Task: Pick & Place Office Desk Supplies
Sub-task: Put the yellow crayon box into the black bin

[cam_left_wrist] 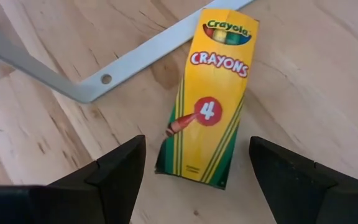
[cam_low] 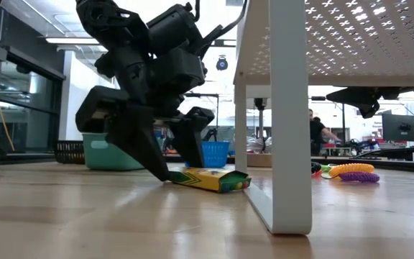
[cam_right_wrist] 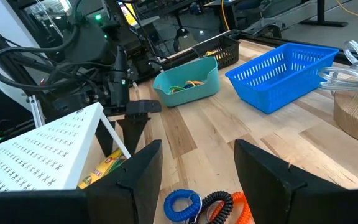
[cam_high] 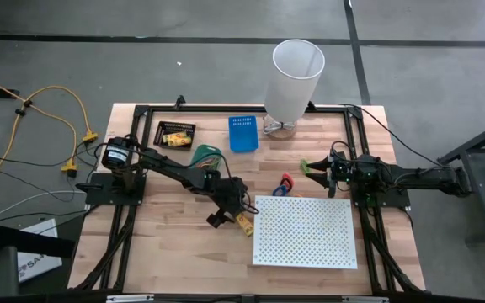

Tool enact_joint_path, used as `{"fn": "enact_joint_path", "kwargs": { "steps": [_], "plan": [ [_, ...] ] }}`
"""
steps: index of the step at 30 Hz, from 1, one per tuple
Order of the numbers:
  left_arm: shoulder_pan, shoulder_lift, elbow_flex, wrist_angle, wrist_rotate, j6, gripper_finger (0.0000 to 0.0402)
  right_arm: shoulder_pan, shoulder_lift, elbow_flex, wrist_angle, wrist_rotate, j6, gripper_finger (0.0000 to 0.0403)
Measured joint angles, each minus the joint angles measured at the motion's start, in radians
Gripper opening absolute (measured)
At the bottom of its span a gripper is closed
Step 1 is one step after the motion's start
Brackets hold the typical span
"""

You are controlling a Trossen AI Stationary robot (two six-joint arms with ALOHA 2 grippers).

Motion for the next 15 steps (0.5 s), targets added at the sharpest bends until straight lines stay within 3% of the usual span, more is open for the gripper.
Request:
{"fn": "enact_joint_path", "kwargs": {
  "steps": [15],
  "plan": [
    [0.0, 0.0, 0.0, -0.006, 0.0, -0.038, 0.0276, 0.0, 0.0, 0.0, 0.001, 0.0, 0.0, 0.0188]
  ]
}}
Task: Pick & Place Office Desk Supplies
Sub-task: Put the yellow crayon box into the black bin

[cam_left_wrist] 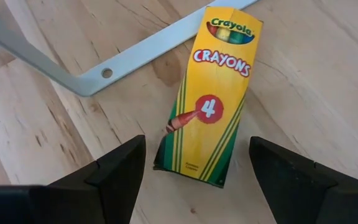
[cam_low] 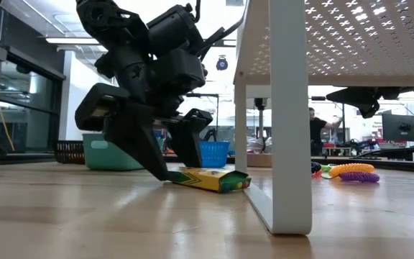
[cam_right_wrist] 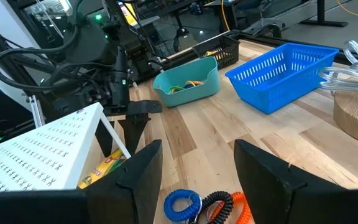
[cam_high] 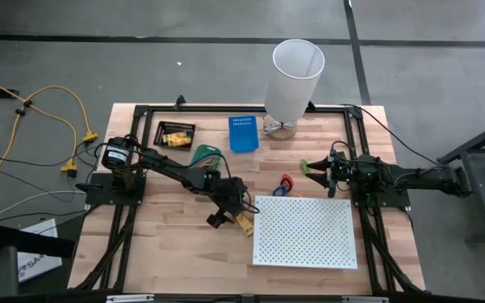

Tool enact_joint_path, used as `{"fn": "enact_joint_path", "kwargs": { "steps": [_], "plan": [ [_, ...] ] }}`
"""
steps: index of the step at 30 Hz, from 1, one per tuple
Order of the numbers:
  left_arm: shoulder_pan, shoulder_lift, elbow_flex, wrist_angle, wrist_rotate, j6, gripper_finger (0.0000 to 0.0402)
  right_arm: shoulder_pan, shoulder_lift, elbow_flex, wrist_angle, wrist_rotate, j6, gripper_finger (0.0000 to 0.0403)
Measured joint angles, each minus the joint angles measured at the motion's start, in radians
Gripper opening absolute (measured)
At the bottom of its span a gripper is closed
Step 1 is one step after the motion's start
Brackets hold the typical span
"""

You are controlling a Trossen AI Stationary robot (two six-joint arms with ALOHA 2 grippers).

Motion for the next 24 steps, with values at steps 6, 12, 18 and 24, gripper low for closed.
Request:
{"fn": "enact_joint_path", "kwargs": {
  "steps": [6, 12, 18, 24],
  "plan": [
    [0.0, 0.0, 0.0, 0.0, -0.002, 0.003, 0.0252, 0.0, 0.0, 0.0, 0.0, 0.0, 0.0, 0.0188],
    [-0.007, 0.0, 0.0, 0.001, -0.002, 0.011, 0.0245, 0.0, 0.0, 0.0, 0.0, 0.0, 0.0, 0.0188],
    [-0.023, 0.02, 0.001, 0.032, 0.002, 0.019, 0.0245, 0.0, 0.0, 0.0, 0.0, 0.0, 0.0, 0.0188],
    [-0.02, 0.038, 0.002, 0.057, 0.024, 0.01, 0.0245, 0.0, 0.0, 0.0, 0.0, 0.0, 0.0, 0.0188]
  ]
}}
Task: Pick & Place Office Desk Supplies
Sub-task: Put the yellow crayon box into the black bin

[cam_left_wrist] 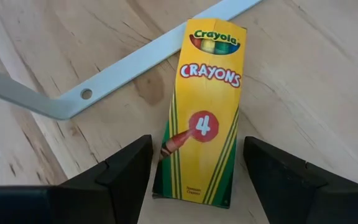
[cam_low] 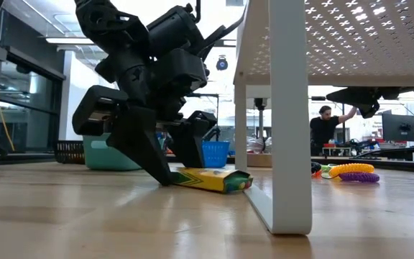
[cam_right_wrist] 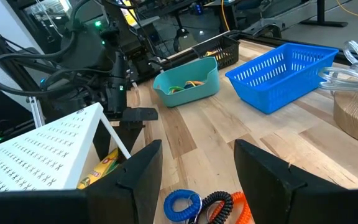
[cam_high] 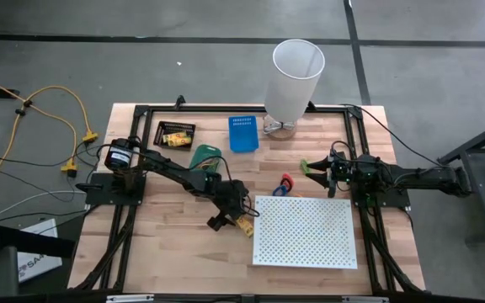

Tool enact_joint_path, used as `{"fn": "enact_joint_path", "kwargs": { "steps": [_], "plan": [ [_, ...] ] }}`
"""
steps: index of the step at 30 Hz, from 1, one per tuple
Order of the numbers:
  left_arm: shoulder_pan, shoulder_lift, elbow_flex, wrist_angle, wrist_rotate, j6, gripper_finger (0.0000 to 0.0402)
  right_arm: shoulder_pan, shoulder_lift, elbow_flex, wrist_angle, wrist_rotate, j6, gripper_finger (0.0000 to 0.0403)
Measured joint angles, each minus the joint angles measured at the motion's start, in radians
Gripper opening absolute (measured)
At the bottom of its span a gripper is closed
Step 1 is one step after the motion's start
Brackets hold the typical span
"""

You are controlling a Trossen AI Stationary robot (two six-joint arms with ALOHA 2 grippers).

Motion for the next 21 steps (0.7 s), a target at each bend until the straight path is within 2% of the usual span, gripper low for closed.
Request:
{"fn": "enact_joint_path", "kwargs": {
  "steps": [14, 21],
  "plan": [
    [0.0, 0.002, 0.0, 0.008, 0.0, -0.003, 0.0244, 0.0, 0.0, 0.0, 0.0, 0.0, 0.0, 0.0188],
    [0.0, 0.003, 0.0, 0.012, -0.002, -0.003, 0.0207, 0.0, 0.0, 0.0, 0.0, 0.0, 0.0, 0.0188]
  ]
}}
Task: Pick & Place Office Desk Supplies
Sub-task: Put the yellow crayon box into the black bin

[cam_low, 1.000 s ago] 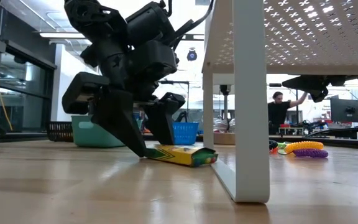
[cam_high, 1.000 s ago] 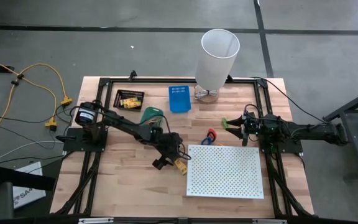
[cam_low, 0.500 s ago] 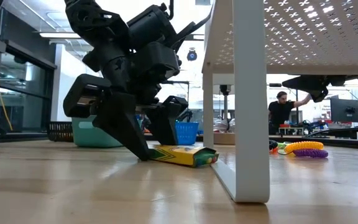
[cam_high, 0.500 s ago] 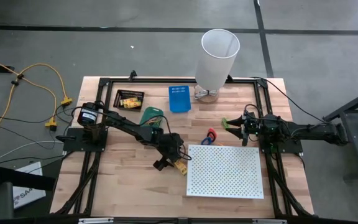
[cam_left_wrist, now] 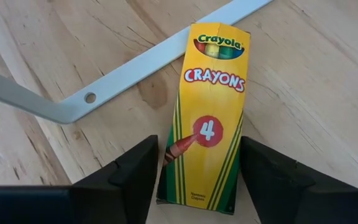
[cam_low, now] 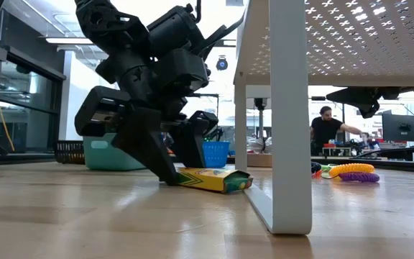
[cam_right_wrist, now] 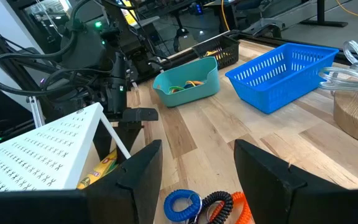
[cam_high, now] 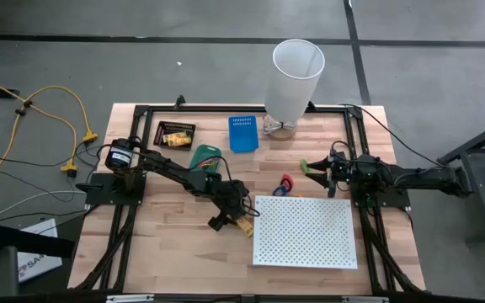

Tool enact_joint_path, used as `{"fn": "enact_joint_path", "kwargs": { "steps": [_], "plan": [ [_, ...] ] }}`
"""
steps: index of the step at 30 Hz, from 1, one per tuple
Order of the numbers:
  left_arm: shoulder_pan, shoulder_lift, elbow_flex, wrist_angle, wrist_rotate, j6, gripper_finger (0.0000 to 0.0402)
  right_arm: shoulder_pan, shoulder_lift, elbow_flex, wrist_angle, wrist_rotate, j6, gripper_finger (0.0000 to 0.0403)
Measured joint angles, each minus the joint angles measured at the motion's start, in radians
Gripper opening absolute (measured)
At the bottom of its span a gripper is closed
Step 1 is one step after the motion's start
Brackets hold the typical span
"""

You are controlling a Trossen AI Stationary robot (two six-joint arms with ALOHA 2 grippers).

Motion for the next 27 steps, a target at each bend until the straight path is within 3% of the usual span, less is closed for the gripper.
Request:
{"fn": "enact_joint_path", "kwargs": {
  "steps": [27],
  "plan": [
    [0.0, 0.0, 0.0, -0.002, 0.0, 0.0, 0.0192, 0.0, 0.0, 0.0, 0.0, 0.0, 0.0, 0.0188]
  ]
}}
